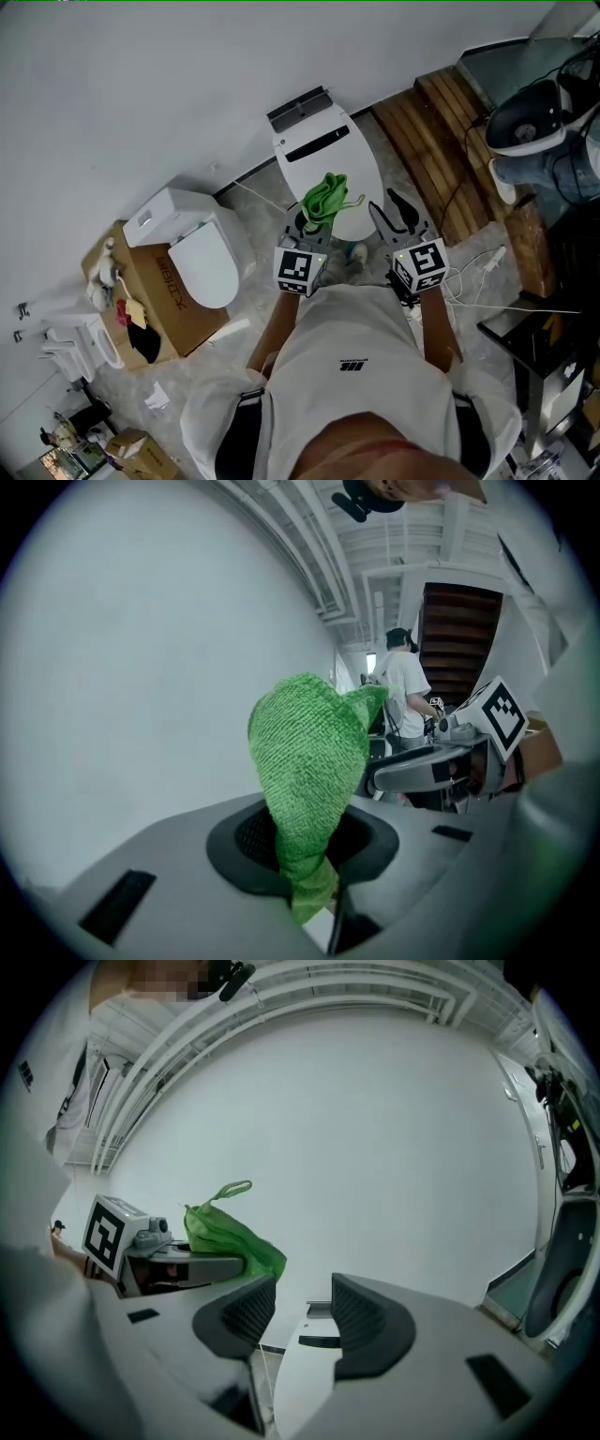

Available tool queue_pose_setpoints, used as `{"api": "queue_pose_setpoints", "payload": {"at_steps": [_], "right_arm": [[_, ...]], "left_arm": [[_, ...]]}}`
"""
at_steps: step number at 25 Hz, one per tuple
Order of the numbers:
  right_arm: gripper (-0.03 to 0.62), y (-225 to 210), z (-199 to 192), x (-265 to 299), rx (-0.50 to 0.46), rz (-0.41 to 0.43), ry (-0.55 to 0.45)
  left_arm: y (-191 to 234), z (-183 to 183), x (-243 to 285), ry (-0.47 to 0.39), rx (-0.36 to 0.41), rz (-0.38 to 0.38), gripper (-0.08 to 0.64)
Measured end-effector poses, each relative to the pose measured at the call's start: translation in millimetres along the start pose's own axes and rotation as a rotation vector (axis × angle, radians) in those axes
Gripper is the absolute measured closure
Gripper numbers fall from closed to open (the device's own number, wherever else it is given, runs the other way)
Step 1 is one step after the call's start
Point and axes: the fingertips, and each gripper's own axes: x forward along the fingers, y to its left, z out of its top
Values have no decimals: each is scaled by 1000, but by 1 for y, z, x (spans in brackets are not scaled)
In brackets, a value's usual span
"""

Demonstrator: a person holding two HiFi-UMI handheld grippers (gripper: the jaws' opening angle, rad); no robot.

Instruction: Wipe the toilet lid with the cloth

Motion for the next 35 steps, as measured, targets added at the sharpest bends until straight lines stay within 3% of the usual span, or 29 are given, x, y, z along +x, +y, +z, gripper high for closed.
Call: {"api": "queue_pose_setpoints", "payload": {"at_steps": [12, 19, 28, 35], "right_arm": [[396, -39, 5, 57, -43, -144, 74], [396, -56, 10, 95, -57, -175, 88], [396, -114, -2, 149, -81, -90, 130], [396, -178, -33, 186, -90, 40, 207]], "left_arm": [[57, -6, 69, -49, -33, -116, 473], [92, -22, 97, -36, -57, -123, 474], [101, -47, 155, 6, -107, -65, 474], [101, -82, 224, 72, -164, 62, 474]]}}
